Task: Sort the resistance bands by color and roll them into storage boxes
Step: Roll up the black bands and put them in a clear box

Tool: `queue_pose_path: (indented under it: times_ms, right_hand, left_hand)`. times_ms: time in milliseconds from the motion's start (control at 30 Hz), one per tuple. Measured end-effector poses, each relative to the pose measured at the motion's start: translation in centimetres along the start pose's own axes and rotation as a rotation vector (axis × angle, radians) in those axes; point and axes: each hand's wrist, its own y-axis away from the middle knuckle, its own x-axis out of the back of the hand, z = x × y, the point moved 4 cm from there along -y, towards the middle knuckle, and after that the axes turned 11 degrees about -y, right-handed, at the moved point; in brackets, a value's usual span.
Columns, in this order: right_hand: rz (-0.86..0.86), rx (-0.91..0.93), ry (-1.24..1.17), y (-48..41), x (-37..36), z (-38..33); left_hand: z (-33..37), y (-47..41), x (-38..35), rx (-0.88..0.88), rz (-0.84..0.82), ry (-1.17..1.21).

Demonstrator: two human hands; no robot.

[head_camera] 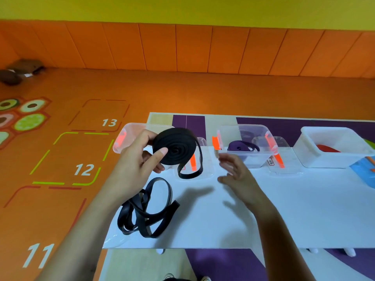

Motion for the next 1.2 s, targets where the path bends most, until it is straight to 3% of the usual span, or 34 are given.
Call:
queue_pose_path:
  times_ms: [100,200,400,667,833,933,1033,1100,1200]
  right_hand:
    - [0.092,0.232,-0.136,-0.2,-1.5,-4.1]
    - [0.043,0.337,-0.103,-0.3,-4.5,-6.1]
    - [-0.040,0.318,-0.085,-0.1,-7.4,-5.7]
    - [0.067,0.266,-0.244,0.2,-6.9,-5.1]
    - [0.149,0.263,-0.290,0.2,-6.7,-4.9]
    - [0.103,0.247,-0.242,0.3,-5.9,-5.0]
    - [0.003,0.222,-0.105,0.4,-5.1,-5.2]
    - [-0.082,0.206,0.004,0.5,-5.1,-5.2]
    - [-0.145,0.208,0.082,0.7,-5.3,-5.5]
  left_hand:
    - [-0.3,0.2,-0.5,0.008,-0.031,-0.083]
    - [-0.4,0.3,-0.8,-0.004,-0.062,-0.123]
    - [-0.2,0.7,-1.4,0.021,-0.066,-0.079]
    - [-0.1,0.7,-2.1,0.138,0.071,0.309]
    - [-0.1,0.6,-3.5,0.231,0.004,0.405]
    - [-1.1,0.5,-3.4,0.275,-0.118,0.212]
    - [-1.3,0.3,-2.0,0.209,-0.075,-0.079]
    - [-0.9,-0.1,-1.3,0.135,-0.066,-0.142]
    - [-0.4,-0.4,-1.6,0.052,-0.214,-0.133]
